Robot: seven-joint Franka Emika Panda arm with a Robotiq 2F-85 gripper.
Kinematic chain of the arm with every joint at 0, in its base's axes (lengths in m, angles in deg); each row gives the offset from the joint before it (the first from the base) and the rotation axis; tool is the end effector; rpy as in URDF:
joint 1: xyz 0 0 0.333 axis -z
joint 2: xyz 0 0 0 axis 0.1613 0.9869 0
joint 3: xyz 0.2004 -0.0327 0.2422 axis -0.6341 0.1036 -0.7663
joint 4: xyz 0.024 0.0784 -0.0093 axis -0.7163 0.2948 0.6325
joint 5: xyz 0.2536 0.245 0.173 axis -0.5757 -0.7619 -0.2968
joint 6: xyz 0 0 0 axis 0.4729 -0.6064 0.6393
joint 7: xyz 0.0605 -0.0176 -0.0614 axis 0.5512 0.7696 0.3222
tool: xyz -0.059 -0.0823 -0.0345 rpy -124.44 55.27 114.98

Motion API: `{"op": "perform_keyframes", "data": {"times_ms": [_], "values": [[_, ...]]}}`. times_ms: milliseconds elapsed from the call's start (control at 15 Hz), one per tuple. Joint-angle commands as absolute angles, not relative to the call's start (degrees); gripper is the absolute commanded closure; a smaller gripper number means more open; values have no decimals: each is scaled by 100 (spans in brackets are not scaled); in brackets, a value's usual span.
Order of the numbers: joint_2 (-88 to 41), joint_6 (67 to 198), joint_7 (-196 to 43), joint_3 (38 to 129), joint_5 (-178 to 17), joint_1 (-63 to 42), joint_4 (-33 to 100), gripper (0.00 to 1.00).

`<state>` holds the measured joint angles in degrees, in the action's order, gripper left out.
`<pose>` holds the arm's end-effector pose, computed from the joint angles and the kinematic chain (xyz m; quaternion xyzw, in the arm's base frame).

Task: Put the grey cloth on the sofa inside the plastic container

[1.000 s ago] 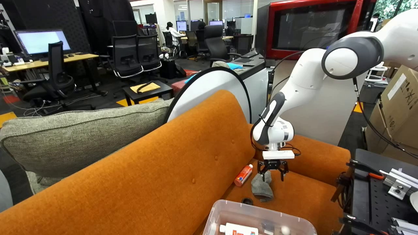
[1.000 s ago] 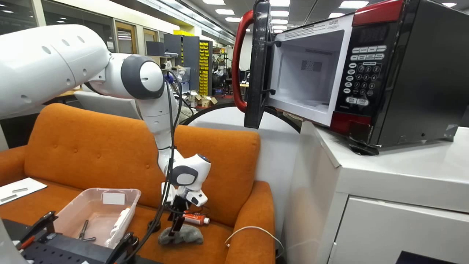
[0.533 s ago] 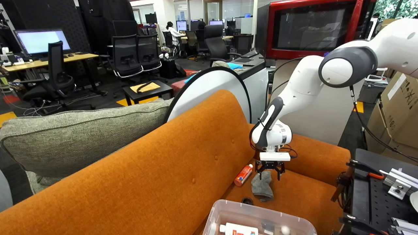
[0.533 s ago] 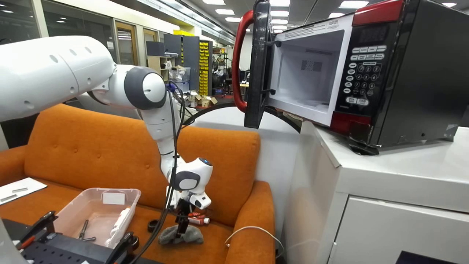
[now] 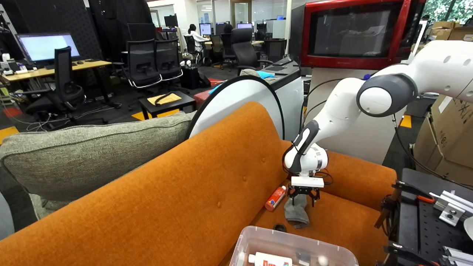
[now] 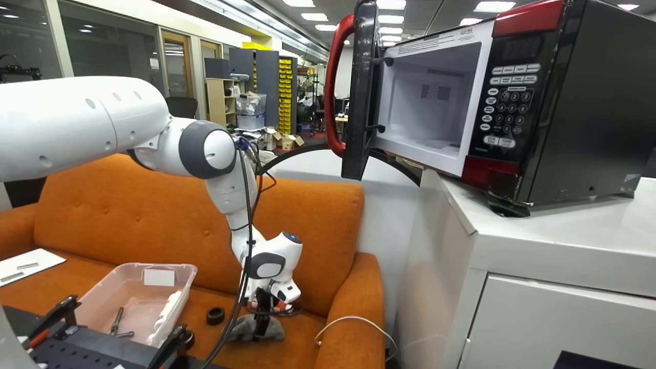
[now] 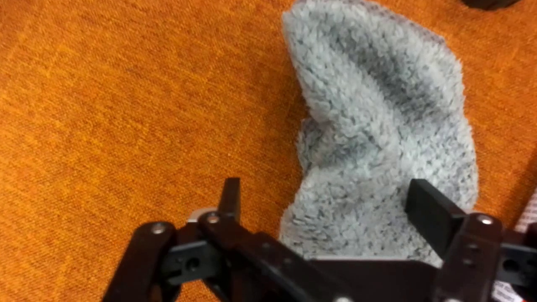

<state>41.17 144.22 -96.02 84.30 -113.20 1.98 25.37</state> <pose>0.5251 -0.1579 -0.1796 -0.8365 0.5217 0.1593 0.0520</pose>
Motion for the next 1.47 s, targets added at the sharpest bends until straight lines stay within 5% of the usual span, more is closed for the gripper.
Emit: {"op": "perform_keyframes", "data": {"times_ms": [0,200,400,1000,1400], "values": [[4408,14359,-9882,8454,-11183,238,2078,0],[4421,14367,-9977,8451,-11156,237,2042,0],[4420,14330,-9944,8424,-11144,282,2022,34],[4321,14341,-9683,8376,-11324,396,2098,97],[3583,14655,-9053,8204,-11461,567,2894,98]]}}
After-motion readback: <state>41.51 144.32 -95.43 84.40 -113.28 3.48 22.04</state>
